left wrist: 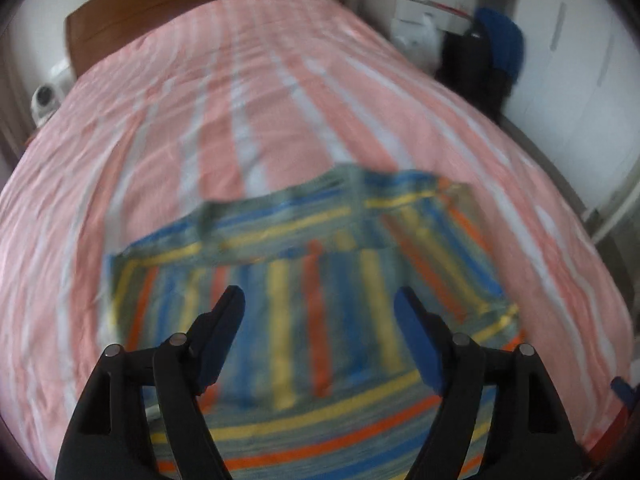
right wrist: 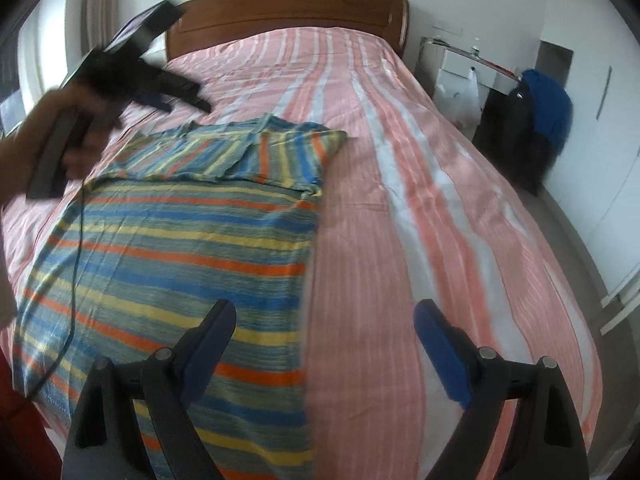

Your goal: Fold small clothes

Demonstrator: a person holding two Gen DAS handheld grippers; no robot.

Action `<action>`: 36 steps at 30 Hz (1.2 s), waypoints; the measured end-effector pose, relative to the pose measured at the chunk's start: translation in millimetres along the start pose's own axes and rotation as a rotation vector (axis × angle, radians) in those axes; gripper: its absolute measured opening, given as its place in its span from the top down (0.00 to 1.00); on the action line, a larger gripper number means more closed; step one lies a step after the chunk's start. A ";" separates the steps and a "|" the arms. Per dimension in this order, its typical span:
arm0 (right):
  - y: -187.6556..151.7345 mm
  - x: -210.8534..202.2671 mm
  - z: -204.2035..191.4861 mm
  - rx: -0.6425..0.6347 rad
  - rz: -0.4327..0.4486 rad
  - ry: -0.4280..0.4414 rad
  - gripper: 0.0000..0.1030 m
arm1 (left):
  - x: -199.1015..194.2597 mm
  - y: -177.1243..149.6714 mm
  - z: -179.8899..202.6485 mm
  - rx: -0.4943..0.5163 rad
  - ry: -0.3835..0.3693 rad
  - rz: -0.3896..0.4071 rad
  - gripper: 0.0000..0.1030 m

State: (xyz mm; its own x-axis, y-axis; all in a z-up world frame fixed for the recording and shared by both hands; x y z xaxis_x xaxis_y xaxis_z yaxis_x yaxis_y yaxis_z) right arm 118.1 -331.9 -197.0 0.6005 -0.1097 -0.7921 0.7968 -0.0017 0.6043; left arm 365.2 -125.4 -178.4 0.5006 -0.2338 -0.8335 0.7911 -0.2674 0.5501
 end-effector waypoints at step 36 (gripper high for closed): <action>32.6 14.6 48.5 0.026 0.149 -0.020 0.11 | -80.6 -199.3 -167.1 -0.252 0.359 0.044 0.05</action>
State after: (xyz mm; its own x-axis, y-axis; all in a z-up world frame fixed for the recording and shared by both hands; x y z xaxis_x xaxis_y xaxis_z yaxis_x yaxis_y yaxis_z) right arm 149.6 -381.7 -184.7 0.7103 -0.1306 -0.6917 0.6967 -0.0093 0.7173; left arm 226.0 103.0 -229.4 0.5907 0.1117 -0.7991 0.8052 -0.0175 0.5927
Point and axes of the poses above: each gripper's, at about its wrist camera, not at the fingertips, and x roughly the way its jaws point, z to its right, y to its top, the point moved 10 cm from there along x, roughly the way its jaws point, and after that the axes turned 2 degrees about -z, right-handed, at the moved point
